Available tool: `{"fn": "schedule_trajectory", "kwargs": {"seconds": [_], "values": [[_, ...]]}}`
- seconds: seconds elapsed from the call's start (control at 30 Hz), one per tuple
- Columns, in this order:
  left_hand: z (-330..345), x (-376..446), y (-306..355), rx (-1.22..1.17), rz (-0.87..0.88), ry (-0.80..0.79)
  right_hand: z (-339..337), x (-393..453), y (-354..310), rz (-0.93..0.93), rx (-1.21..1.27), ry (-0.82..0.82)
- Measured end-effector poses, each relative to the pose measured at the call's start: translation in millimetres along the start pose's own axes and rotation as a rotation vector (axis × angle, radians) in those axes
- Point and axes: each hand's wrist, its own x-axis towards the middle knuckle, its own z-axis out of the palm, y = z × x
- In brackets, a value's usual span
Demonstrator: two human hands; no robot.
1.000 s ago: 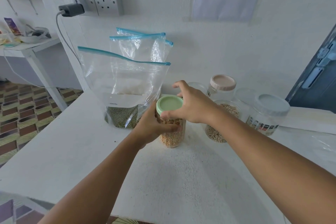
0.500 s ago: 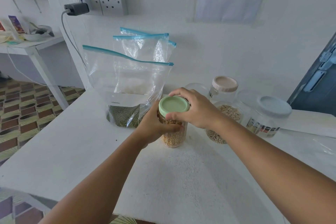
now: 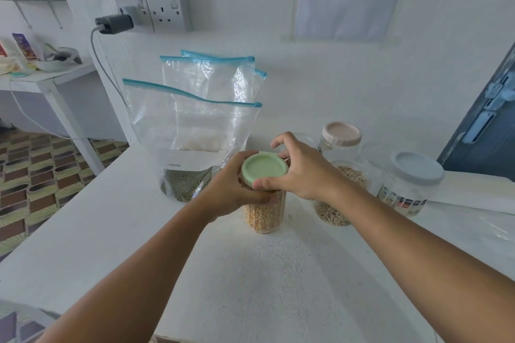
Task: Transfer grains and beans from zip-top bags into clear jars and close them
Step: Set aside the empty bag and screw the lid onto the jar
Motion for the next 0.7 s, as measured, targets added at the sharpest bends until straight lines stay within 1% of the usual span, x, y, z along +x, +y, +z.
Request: {"fn": "schedule_trajectory", "kwargs": {"seconds": [0.07,0.13,0.17,0.23,0.3,0.37,0.47,0.53,0.6,0.7], "values": [[0,-1,-1,0.008,0.011,0.009,-2,1,-5,-0.008,0.035,-0.057],[2,-1,-1,0.019,0.025,0.010,-5,1,-7,-0.020,0.113,-0.152],[2,-1,-1,0.023,0.030,0.013,-4,1,-6,-0.042,0.109,-0.174],[3,-1,-2,0.017,0.028,0.014,1,0,-1,-0.065,0.072,-0.140],[3,-2,-2,0.001,0.032,0.012,8,-3,1,-0.047,0.049,-0.069],[4,-3,-1,-0.001,0.041,0.009,10,-6,2,-0.050,0.035,-0.038],[3,-3,-3,0.016,0.041,0.008,-1,-8,1,-0.032,0.093,-0.120],[2,-2,-4,0.016,0.032,0.009,-9,-8,3,-0.020,0.083,-0.160],[2,-1,-4,0.012,0.026,0.005,-12,-10,9,-0.005,0.064,-0.140],[3,-1,-4,0.014,0.024,-0.005,-9,-12,9,0.012,0.146,-0.123]]}}
